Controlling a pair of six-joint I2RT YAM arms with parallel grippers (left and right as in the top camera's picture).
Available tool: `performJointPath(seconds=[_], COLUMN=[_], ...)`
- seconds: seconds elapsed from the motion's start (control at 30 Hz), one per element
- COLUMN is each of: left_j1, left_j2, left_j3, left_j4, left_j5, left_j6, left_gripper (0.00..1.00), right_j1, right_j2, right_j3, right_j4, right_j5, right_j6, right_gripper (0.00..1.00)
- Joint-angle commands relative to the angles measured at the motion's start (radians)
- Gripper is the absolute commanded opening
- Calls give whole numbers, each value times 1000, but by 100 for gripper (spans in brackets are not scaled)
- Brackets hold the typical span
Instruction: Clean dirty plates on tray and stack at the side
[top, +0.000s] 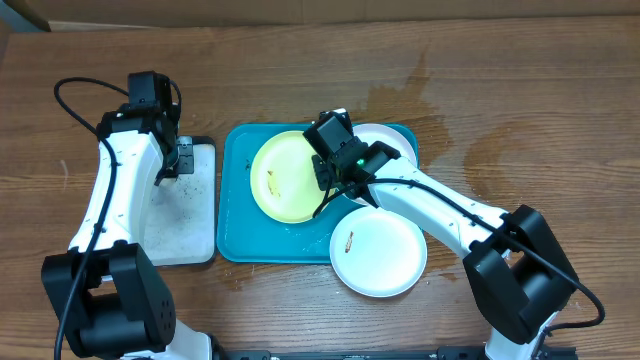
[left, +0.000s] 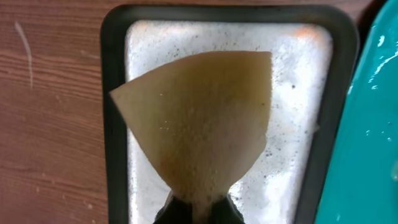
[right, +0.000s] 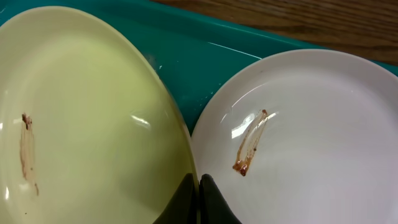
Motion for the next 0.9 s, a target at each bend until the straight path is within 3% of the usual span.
performJointPath(seconds=[0.0, 0.17, 0.47, 0.7, 0.87], left_j1=[-31, -64, -130, -195, -257], left_j2=[-5, -5, -6, -4, 19], left_j3=[8, 9, 9, 8, -8], left_j4=[10, 21, 23, 50, 51], left_j5=[-55, -72, 144, 567, 603], left_j6=[-38, -38, -23, 32, 22], left_gripper=[4, 4, 4, 4, 4], right_j1=[-2, -2, -2, -2, -2], right_j2=[-36, -36, -36, -36, -36], right_j3=[26, 26, 26, 26, 26], right_j4=[6, -10, -14, -18, -22], right_j5=[0, -39, -39, -40, -39], right_j6=[21, 41, 47, 50, 51], right_gripper=[4, 4, 4, 4, 4])
